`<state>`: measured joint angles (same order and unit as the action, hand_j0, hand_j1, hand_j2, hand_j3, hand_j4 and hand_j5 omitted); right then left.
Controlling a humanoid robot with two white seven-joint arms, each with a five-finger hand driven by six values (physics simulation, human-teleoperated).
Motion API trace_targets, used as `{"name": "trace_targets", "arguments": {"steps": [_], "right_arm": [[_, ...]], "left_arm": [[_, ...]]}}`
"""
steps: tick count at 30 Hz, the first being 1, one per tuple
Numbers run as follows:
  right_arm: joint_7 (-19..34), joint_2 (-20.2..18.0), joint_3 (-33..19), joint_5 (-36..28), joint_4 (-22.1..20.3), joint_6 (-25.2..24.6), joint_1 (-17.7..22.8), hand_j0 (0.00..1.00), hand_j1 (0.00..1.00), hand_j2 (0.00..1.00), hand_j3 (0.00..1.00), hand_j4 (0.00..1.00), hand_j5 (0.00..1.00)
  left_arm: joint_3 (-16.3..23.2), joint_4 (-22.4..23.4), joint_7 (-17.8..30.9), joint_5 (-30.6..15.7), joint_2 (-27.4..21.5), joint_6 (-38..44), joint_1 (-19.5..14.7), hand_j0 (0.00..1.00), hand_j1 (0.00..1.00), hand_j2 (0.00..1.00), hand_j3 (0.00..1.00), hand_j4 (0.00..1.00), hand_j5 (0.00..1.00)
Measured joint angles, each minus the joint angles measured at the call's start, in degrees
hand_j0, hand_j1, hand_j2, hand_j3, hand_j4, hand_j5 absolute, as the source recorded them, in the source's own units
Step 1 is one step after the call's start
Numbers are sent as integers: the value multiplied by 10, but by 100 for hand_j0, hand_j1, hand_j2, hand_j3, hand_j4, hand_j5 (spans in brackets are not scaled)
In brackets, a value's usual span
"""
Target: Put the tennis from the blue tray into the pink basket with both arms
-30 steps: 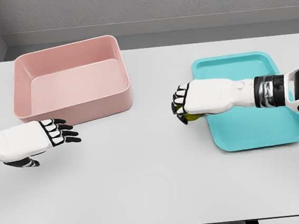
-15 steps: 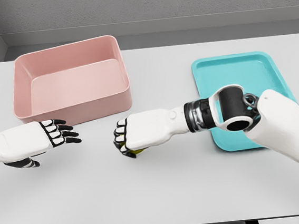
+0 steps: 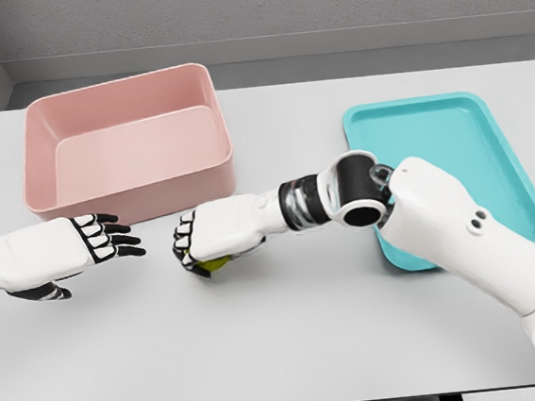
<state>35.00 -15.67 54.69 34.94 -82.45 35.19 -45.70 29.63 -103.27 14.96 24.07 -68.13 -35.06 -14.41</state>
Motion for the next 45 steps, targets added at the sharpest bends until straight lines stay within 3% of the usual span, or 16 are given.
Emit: {"name": "trace_targets", "arguments": {"steps": [11, 14, 16, 18, 28, 35, 39, 42, 45], "right_arm": [[0, 20, 8, 8, 21, 0, 0, 33, 33, 33, 33, 33, 33], [0, 22, 8, 8, 24, 0, 4, 77, 77, 77, 77, 77, 77], [0, 22, 8, 8, 26, 0, 4, 91, 91, 91, 91, 91, 91], [0, 22, 7, 8, 27, 0, 4, 97, 97, 97, 97, 97, 97], [0, 0, -8, 4, 23, 0, 3, 99, 99, 99, 99, 99, 99], [0, -66, -76, -2, -50, 0, 10, 99, 99, 99, 99, 99, 99], [0, -147, -145, -47, -113, 0, 71, 100, 100, 100, 100, 100, 100], [1, -230, -297, -118, -129, 2, 210, 100, 100, 100, 100, 100, 100], [1, -267, -477, -180, -134, 2, 351, 100, 100, 100, 100, 100, 100]], "left_arm": [[0, 0, 0, 0, 0, 0, 0, 100, 100, 100, 100, 100, 100], [0, 0, 0, 0, 0, 0, 0, 100, 100, 100, 100, 100, 100], [0, 0, 0, 0, 0, 0, 0, 100, 100, 100, 100, 100, 100], [0, 0, 0, 0, 0, 0, 0, 100, 100, 100, 100, 100, 100], [0, 0, 0, -1, 0, 0, 0, 100, 100, 100, 100, 100, 100], [0, 0, 0, 0, 1, 0, -1, 100, 100, 100, 100, 100, 100], [1, 0, 0, 27, 36, 0, -4, 100, 100, 100, 100, 100, 100], [5, 0, 0, 50, 70, 0, -18, 100, 100, 100, 100, 100, 100], [28, 0, 0, 69, 96, 0, -65, 100, 100, 100, 100, 100, 100]]}}
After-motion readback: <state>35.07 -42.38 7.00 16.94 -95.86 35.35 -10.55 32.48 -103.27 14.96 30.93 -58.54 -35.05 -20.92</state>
